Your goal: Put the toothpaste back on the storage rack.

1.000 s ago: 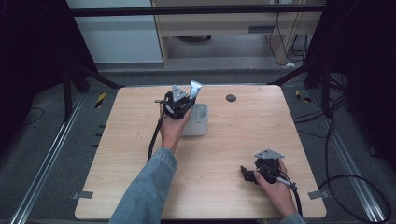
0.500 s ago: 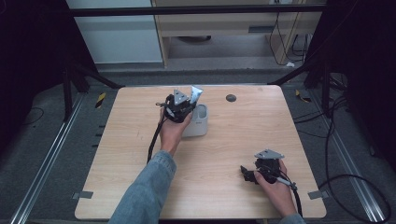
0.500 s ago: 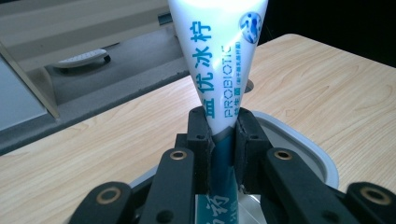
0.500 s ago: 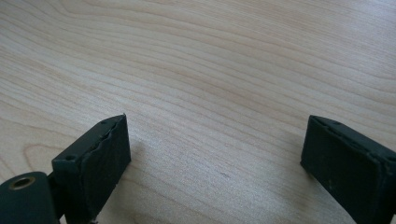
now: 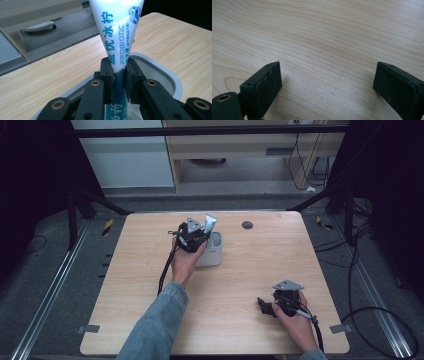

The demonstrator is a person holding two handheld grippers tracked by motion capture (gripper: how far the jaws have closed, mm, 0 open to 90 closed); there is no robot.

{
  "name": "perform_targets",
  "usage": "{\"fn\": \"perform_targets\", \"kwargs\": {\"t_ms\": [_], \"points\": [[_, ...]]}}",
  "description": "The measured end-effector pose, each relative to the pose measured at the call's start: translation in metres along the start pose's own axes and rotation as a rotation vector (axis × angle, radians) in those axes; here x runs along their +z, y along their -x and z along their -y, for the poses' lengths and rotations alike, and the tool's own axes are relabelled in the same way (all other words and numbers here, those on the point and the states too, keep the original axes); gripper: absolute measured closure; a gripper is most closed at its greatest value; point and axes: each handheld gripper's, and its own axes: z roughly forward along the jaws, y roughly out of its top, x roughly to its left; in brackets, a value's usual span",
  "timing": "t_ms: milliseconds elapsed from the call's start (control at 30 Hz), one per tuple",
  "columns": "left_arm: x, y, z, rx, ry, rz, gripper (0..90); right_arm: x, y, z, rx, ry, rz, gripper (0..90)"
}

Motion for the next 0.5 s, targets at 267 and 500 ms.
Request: {"fn": "perform_targets", "kwargs": {"t_ms": [267,500], "points": [[0.0011,-0.0011,0.0030,-0.006,-0.009,0.001,78.0,0.0000,-0.0002,-0.0001,0.003,0.001,-0.001,8.3],[0.0015,-0.0015,0.0048,-0.016,-0.008,-0.001,77.9,0.0000,-0.0002,-0.0001,0.002,0.001,-0.001,8.3]]}}
